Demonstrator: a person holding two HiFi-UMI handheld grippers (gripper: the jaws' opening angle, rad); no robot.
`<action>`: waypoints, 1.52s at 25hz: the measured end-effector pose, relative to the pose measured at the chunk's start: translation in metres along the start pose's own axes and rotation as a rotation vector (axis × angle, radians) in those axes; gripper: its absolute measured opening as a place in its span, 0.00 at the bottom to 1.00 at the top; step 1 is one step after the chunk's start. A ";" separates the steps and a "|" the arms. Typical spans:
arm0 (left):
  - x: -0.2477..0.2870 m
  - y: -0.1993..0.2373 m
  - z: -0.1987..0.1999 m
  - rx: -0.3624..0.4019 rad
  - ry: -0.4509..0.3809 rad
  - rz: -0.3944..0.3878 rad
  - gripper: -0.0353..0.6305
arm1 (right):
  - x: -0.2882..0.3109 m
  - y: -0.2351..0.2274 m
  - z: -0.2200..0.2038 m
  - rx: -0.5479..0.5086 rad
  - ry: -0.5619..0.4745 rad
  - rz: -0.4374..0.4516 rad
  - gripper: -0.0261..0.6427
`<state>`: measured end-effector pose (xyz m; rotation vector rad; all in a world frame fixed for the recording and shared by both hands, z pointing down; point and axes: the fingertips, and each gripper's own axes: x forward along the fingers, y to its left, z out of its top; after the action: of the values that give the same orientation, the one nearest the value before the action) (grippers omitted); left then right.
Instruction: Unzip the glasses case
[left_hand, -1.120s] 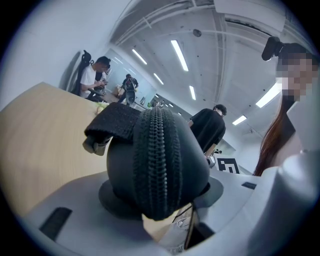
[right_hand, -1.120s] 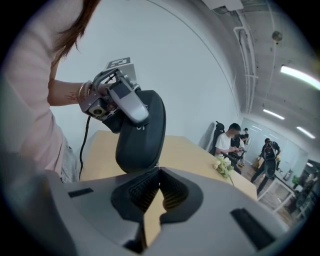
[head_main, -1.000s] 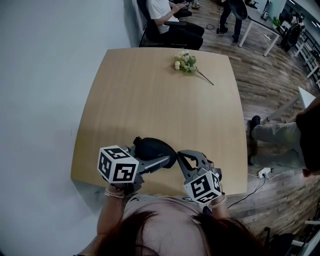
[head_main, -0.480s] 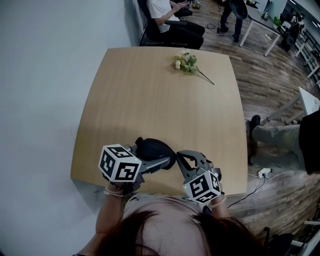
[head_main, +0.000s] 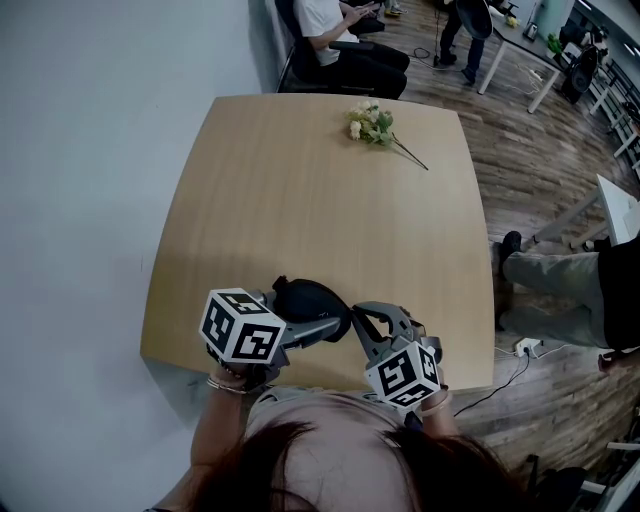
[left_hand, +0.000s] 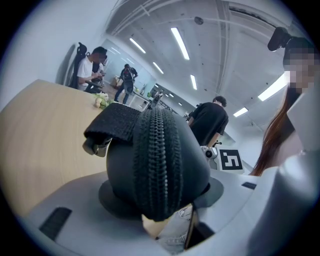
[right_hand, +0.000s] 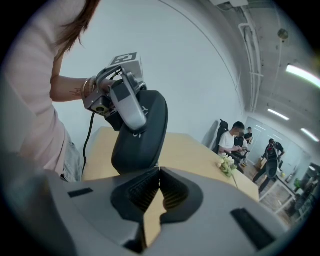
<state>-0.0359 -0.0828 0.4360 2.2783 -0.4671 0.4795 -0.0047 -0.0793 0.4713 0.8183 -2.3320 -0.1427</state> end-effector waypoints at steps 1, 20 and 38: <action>0.001 0.000 -0.001 0.002 0.006 -0.001 0.40 | 0.000 0.001 0.000 -0.002 0.001 0.001 0.06; 0.012 -0.004 -0.023 0.016 0.109 0.002 0.40 | -0.001 0.007 0.000 -0.010 -0.002 0.013 0.06; 0.019 -0.002 -0.035 0.024 0.183 0.003 0.40 | 0.002 0.007 0.003 -0.015 -0.008 0.019 0.06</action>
<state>-0.0250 -0.0593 0.4660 2.2308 -0.3753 0.6911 -0.0112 -0.0747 0.4720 0.7893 -2.3427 -0.1555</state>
